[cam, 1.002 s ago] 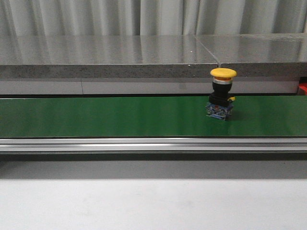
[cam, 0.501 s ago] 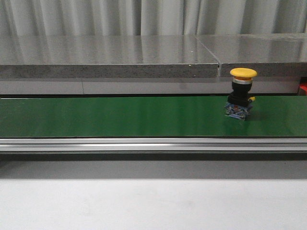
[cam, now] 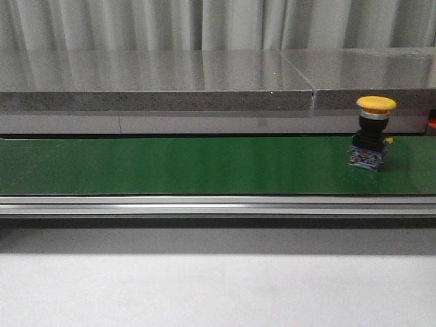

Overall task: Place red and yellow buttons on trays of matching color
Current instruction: 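Grasp the yellow button off the belt end with the right gripper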

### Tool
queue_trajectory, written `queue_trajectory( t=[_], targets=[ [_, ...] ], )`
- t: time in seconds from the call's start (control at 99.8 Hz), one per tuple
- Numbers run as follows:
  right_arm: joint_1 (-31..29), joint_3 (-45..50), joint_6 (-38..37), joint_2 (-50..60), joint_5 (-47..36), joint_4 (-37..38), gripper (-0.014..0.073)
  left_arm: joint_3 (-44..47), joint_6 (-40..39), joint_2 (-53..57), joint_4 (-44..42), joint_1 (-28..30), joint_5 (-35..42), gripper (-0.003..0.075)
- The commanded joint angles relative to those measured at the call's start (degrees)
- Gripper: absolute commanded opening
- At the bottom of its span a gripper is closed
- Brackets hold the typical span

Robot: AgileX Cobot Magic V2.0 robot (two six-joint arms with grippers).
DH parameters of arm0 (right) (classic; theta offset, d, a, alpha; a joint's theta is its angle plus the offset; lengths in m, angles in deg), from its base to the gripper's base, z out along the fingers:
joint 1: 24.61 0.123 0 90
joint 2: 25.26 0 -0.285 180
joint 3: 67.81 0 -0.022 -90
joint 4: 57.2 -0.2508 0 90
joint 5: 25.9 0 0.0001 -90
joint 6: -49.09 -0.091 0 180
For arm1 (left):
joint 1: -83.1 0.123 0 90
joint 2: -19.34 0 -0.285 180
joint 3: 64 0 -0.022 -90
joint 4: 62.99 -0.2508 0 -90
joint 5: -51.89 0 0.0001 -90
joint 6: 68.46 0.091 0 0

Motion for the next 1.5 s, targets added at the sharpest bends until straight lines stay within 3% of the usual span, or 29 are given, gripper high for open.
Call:
queue_trajectory(
  t=[0.0, 0.822, 0.892, 1.063, 1.133, 1.494],
  targets=[
    [1.4, -1.4, 1.4, -0.2, -3.3, -1.2, 0.0561, -1.6, -0.6, -0.2, 0.2, -0.1, 4.6, -0.0019],
    [3.7, -1.7, 2.2, -15.7, -18.7, -2.1, 0.0554, -1.6, -0.6, -0.2, 0.2, -0.1, 4.6, -0.0019],
    [3.7, -1.7, 2.2, -16.5, -18.9, -2.1, 0.0505, -1.6, -0.6, -0.2, 0.2, -0.1, 4.6, -0.0019],
    [3.7, -1.7, 2.2, -16.7, -18.1, -2.2, 0.0205, -1.6, -0.6, -0.2, 0.2, -0.1, 4.6, -0.0019],
    [3.7, -1.7, 1.6, -16.7, -18.0, -2.3, 0.0133, -1.6, -0.6, -0.2, 0.2, -0.1, 4.6, -0.0019],
    [1.7, -1.7, -0.5, -10.0, -15.4, -2.3, 0.0127, -1.6, -0.6, -0.2, 0.2, -0.1, 4.6, -0.0019]
  ],
)
